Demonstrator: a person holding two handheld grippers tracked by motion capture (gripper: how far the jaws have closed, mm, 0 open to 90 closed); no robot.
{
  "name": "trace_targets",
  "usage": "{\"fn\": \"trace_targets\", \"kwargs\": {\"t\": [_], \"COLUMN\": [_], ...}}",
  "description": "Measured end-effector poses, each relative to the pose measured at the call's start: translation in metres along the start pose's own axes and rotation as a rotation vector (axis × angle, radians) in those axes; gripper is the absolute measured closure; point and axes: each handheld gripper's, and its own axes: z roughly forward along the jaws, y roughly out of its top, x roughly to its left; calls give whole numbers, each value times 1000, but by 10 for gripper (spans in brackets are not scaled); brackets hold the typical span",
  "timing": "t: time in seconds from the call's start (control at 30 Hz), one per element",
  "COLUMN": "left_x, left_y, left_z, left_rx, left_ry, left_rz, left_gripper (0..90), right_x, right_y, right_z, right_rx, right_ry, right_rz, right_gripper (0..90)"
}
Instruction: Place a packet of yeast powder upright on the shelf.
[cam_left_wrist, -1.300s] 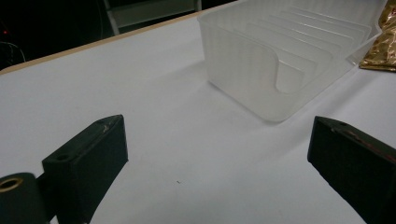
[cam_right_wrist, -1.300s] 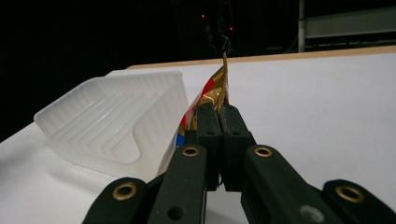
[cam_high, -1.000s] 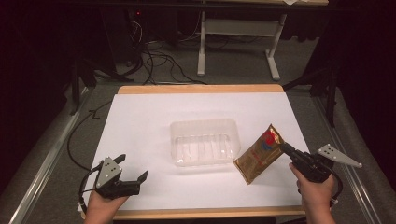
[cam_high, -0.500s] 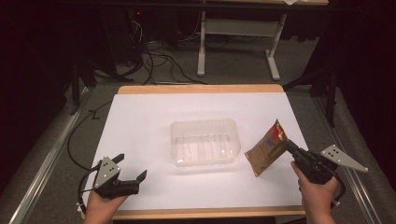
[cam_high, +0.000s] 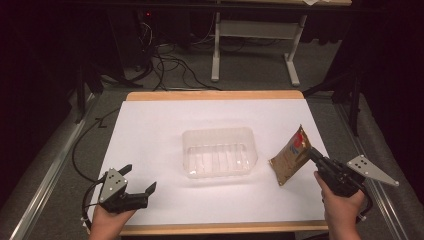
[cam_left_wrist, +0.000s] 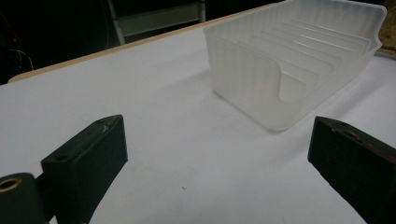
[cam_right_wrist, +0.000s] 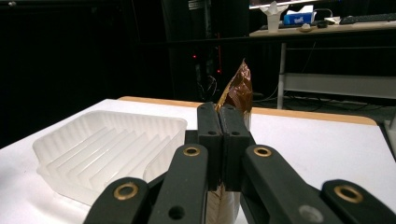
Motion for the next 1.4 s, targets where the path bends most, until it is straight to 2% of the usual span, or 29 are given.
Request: {"fn": "trace_targets", "kwargs": {"t": [0.7, 0.87, 1.4], "left_x": [2, 2, 1], "left_y": [1, 1, 1], "left_z": [-3, -3, -3], "left_rx": [-26, -35, -34], "left_ry": [-1, -2, -5], "left_rz": [-8, -12, -9], "left_gripper": [54, 54, 54], "right_x": [16, 18, 31], "right_y": [20, 24, 47], "right_z": [2, 4, 6], "right_rx": [-58, -70, -112], "right_ry": [-26, -31, -15], "right_rz": [-38, -30, -58], "right_gripper": [900, 899, 900]}}
